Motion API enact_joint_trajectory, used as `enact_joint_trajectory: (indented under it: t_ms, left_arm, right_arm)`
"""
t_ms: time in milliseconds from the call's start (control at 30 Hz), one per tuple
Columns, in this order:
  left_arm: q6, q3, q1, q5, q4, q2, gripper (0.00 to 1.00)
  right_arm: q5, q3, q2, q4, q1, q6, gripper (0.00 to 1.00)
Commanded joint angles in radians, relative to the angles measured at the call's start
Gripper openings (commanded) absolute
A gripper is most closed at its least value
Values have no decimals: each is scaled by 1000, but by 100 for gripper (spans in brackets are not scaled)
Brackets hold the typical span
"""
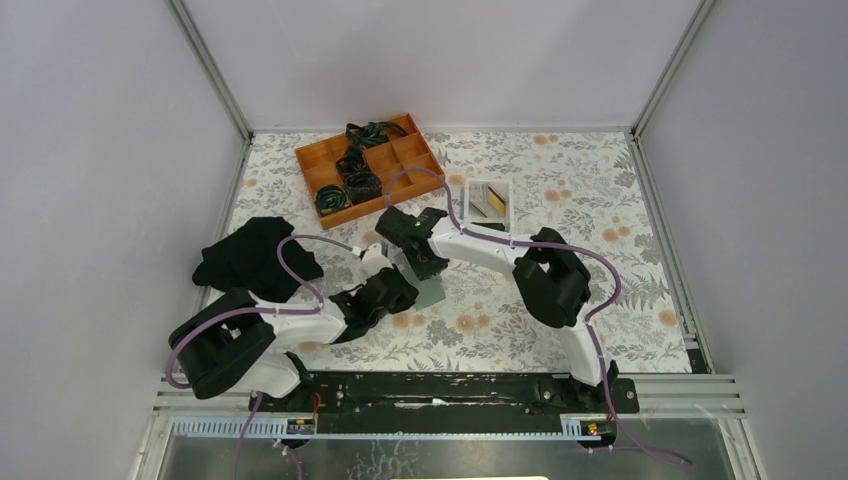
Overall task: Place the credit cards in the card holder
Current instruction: Close the card holder at the center of the board.
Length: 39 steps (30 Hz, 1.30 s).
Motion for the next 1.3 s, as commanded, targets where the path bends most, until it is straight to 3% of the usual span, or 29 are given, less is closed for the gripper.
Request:
enact_joint_trajectory:
  t_ms: [0, 233, 800, 1267]
  left_arm:
    - [21, 6, -4, 8, 32, 14, 7]
    - [23, 11, -4, 10, 31, 19, 7]
    - [16, 14, -4, 11, 34, 27, 7]
    - [16, 13, -4, 13, 37, 32, 7]
  right_arm:
    - [10, -2, -1, -22, 10, -10, 31]
    - [18, -4, -24, -22, 13, -15, 18]
    - [28, 17, -39, -45, 29, -13, 25]
    - [28, 31, -45, -54, 33, -13, 24]
